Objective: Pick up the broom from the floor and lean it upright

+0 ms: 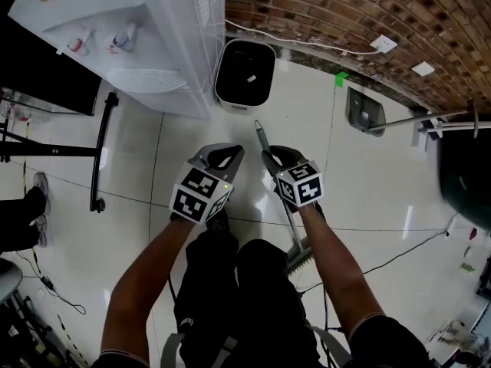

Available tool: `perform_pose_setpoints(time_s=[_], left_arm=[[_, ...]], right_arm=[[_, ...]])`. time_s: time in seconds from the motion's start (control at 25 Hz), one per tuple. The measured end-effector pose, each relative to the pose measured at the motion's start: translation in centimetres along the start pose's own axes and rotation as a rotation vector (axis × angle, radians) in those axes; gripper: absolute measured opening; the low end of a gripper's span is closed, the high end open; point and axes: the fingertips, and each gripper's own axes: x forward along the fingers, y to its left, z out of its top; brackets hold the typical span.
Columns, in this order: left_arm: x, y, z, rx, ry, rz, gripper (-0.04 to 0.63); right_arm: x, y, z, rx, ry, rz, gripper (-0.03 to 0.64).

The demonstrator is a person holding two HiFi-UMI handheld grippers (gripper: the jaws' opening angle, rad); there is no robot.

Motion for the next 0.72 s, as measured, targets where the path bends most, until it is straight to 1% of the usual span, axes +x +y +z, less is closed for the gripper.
perform_pose_setpoints(time_s=[0.12,0.28,0.48,0.72], left_arm=[[-1.8,-2.8,3.1,0.002,0.003,-0.023,0.000],[-3.8,-6.6,6.5,-0.002,0.012,-0.050,0.000],[-5.6,-12.9,8.8,0.020,0.050,-0.094,0.000],[-6.8,-19.8,12.2,0.049,0.050,-0.134,0.000]], right_arm=[[-5.6,1.1,1.0,-0.009,-0.001,-0.011,0.086],[-12.7,1.2,2.2,-0.018,-0.001,-0.046,0.086],[-21.8,-0.1,2.7,0.011,-0.008,-0.127,0.086],[-31.9,-1.7,1.9,0.059,-0.055,-0.207,0.086]])
